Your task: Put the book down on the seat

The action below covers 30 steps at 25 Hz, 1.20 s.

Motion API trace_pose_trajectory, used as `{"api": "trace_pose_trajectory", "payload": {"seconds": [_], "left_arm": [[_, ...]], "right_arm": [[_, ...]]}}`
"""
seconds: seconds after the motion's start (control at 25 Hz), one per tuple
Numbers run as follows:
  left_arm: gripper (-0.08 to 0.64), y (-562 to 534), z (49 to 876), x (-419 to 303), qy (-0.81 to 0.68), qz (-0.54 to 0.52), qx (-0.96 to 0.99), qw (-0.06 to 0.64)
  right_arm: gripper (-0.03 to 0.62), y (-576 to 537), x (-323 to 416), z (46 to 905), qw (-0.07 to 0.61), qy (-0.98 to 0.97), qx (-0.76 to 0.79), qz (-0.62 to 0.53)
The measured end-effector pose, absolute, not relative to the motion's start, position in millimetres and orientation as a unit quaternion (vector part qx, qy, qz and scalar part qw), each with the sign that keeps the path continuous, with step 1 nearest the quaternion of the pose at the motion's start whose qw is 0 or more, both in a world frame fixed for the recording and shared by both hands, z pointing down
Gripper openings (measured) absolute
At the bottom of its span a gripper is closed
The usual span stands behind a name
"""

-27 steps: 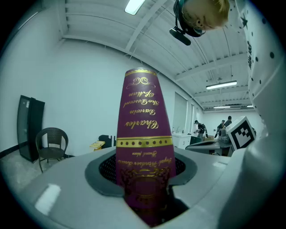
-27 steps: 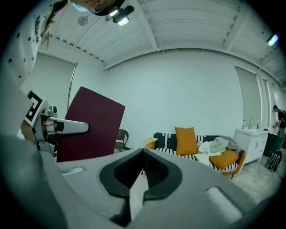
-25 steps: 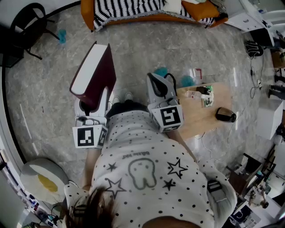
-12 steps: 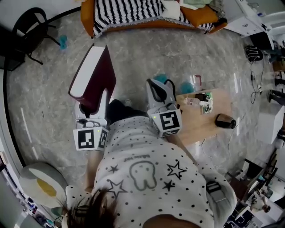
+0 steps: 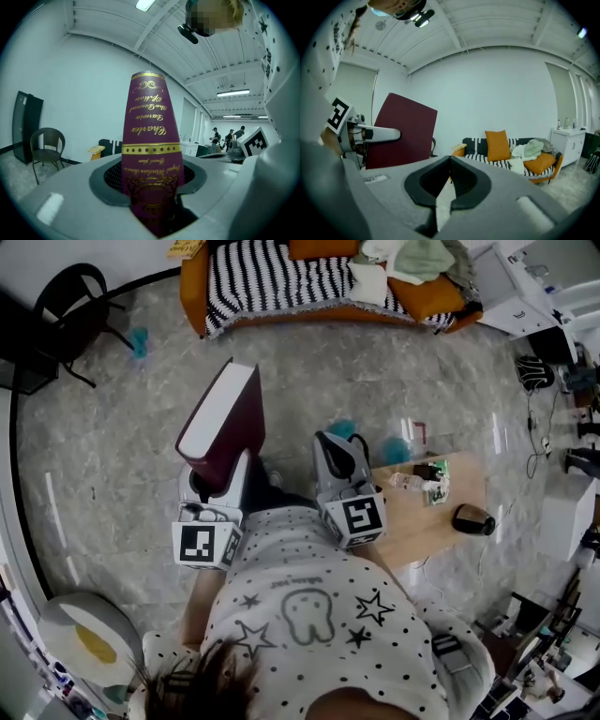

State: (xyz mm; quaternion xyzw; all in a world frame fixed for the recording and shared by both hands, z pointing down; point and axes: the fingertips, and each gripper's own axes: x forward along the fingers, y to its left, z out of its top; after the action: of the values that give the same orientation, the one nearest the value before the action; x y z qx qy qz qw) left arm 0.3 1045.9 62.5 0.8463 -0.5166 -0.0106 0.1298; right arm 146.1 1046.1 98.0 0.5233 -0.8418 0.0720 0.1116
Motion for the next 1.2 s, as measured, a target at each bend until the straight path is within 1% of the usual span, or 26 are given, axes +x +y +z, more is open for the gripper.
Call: {"api": "trace_pose_trajectory", "payload": {"seconds": [0.32, 0.52, 0.76, 1.08, 1.2], "left_arm": [[0.227, 988.2, 46.7, -25.5, -0.503, -0.013, 0.856, 0.118], [0.227, 969.0, 45.8, -35.5, -0.49, -0.013, 0.863, 0.122], [0.227, 950.0, 50.1, -54.5, -0.475, -0.005, 0.873, 0.11], [0.227, 936.8, 54.2, -66.9, -0.473, -0.006, 0.872, 0.124], [0.227, 931.9, 59.8, -68.0, -0.48, -0.006, 0.865, 0.147]], "right_arm": [[0.002, 986.3, 123.7, 88.0, 0.109, -0.832, 0.538, 0.081], [0.002, 957.3, 109.1, 92.0, 0.117, -0.83, 0.539, 0.08], [0.002, 936.6, 84.4, 95.5, 0.12, -0.828, 0.541, 0.084], [0.002, 925.0, 78.9, 103.6, 0.127, -0.822, 0.547, 0.098], [0.002, 919.0, 81.5, 107.2, 0.129, -0.82, 0.548, 0.103]]}}
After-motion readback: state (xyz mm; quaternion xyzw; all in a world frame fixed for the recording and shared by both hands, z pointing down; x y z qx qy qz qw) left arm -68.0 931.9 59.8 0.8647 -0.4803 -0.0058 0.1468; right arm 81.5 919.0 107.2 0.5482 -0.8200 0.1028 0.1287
